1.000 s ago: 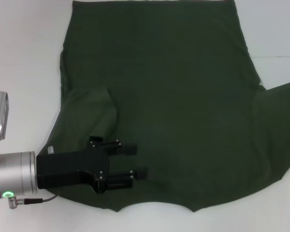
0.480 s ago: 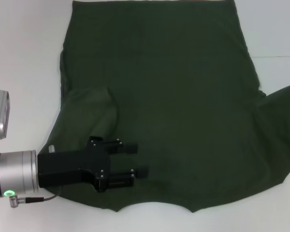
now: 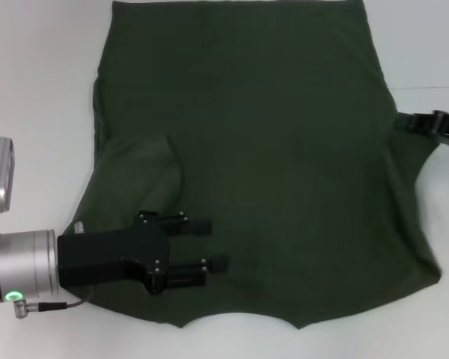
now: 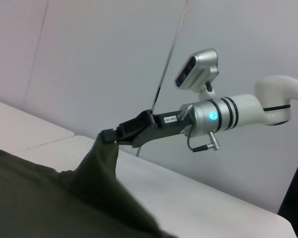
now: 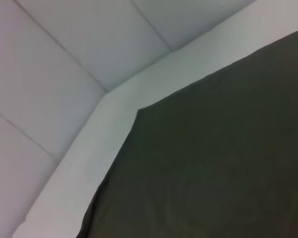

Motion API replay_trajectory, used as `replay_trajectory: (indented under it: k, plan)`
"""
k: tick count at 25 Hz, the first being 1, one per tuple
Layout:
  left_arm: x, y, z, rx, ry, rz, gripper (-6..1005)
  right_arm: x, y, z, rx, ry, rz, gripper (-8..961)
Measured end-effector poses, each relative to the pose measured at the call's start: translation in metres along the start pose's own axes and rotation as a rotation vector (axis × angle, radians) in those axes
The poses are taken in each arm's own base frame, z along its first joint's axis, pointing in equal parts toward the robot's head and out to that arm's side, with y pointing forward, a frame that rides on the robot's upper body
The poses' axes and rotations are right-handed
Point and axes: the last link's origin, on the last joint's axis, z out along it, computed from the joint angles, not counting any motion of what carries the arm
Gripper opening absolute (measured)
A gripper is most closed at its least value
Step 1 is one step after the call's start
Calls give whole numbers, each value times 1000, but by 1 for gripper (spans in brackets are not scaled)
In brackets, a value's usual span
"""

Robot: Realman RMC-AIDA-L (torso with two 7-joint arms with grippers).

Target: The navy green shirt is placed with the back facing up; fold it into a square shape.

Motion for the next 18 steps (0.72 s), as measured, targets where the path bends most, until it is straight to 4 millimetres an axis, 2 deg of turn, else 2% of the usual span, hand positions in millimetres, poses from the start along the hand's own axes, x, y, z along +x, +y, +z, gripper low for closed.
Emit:
replay_trajectory:
  k: [8, 15, 18]
  plan:
    - [0, 0, 0, 2, -1, -1, 704, 18, 23, 45, -3, 41, -11, 110]
    - [0, -3, -3, 26, 13, -1, 703, 24, 37, 59, -40, 51, -9, 120]
    - [-1, -3, -4, 34, 13, 0, 703, 21, 35, 56, -33, 48, -8, 262]
